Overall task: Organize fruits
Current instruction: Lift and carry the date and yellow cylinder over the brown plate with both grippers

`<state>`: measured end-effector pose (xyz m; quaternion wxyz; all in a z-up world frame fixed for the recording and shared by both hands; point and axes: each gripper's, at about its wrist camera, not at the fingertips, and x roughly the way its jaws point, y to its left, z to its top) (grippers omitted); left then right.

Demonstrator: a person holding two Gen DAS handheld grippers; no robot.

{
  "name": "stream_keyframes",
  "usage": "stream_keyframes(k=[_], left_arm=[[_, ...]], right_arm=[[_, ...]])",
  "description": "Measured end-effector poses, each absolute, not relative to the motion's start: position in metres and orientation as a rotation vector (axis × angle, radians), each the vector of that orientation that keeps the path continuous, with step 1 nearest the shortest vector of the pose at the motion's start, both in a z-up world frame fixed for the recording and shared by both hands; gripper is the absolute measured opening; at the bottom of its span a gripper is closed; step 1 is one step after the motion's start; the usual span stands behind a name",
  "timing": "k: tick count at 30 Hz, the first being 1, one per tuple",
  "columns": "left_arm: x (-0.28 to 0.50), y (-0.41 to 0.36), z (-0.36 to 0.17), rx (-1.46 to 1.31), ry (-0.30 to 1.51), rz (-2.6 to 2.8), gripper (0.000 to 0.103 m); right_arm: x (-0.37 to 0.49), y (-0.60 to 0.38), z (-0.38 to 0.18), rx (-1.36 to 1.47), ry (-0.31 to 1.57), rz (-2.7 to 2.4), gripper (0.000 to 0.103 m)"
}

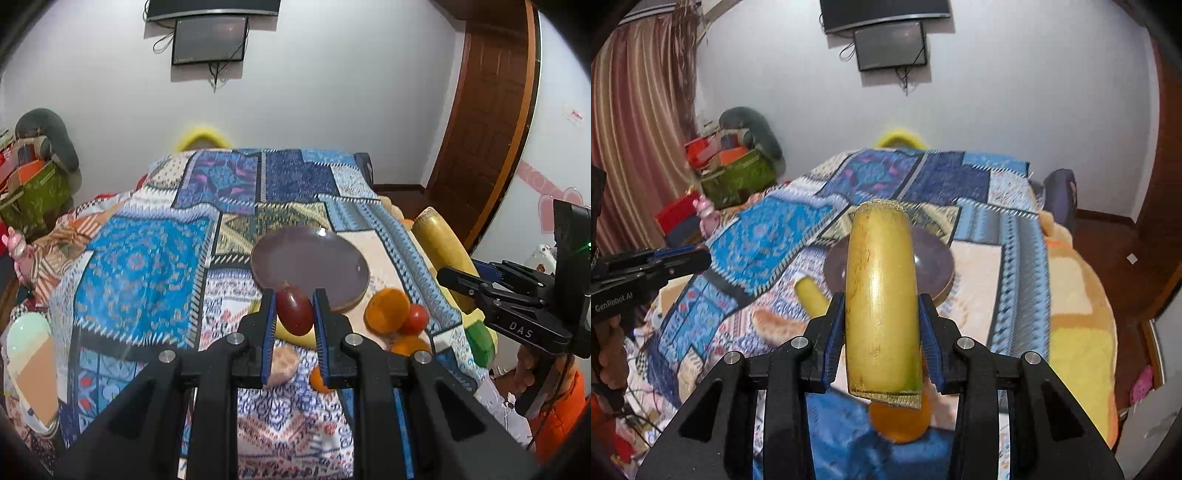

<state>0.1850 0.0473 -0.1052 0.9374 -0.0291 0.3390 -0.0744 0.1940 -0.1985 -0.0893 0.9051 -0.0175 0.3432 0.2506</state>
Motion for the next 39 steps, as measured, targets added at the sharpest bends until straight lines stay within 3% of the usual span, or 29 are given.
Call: stream_keyframes(k=[19,39], left_arm=[[0.266,0.039,-0.111,-0.040,0.676,-0.113,0.019],[0.360,0.047,-0.183,-0.042,0.850,-0.101,0.019]], right_arm=[[0.254,-0.194,-0.091,-0.044,0.672,0.488,0.035],[0.327,-0.156,-0.148,-0.186,0.807,0.478,0.035]])
